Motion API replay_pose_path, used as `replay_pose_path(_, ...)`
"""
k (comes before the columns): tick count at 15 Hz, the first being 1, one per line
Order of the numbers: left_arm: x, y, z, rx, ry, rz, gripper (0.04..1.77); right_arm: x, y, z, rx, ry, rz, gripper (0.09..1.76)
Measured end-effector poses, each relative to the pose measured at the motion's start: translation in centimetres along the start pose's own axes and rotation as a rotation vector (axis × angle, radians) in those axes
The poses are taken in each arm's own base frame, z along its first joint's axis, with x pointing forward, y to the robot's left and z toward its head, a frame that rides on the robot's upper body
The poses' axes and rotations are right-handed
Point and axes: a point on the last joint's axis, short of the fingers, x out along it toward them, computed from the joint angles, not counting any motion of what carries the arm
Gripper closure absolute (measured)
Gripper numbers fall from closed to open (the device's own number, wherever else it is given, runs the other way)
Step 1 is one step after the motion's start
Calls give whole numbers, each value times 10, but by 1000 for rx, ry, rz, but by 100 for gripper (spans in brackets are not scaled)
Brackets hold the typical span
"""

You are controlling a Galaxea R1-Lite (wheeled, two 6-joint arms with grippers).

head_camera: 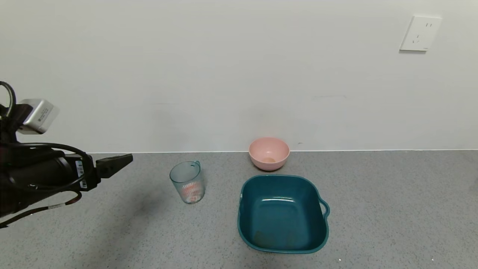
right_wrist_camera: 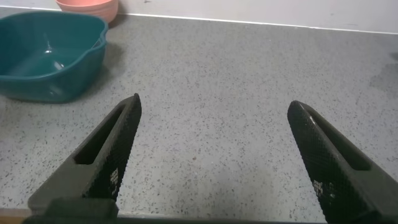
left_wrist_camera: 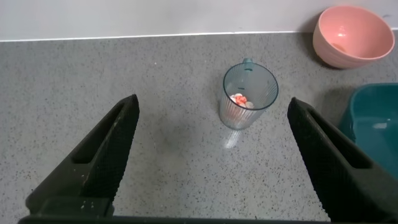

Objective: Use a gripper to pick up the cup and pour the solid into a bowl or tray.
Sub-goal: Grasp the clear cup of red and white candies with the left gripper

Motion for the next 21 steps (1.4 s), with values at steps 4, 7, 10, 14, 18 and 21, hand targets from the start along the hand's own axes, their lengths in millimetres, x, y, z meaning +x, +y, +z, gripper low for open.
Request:
replay_pose_path(4,28,-11,-7,17,71,-40,9,0,0,0,0,0,0,14)
replay_pose_path(7,51,-24,-16,36,97,-78,9,0,0,0,0,0,0,14)
replay_pose_path(10,71,-39,-31,65,165,-82,9,0,0,0,0,0,0,14)
replay_pose_path(14,87,-57,-54,101,261,-117,9,0,0,0,0,0,0,14)
replay_pose_path(18,97,-67,-74,128,241,-99,9,0,0,0,0,0,0,14)
replay_pose_path(21,100,-70,-90,146,253,-65,9,0,0,0,0,0,0,14)
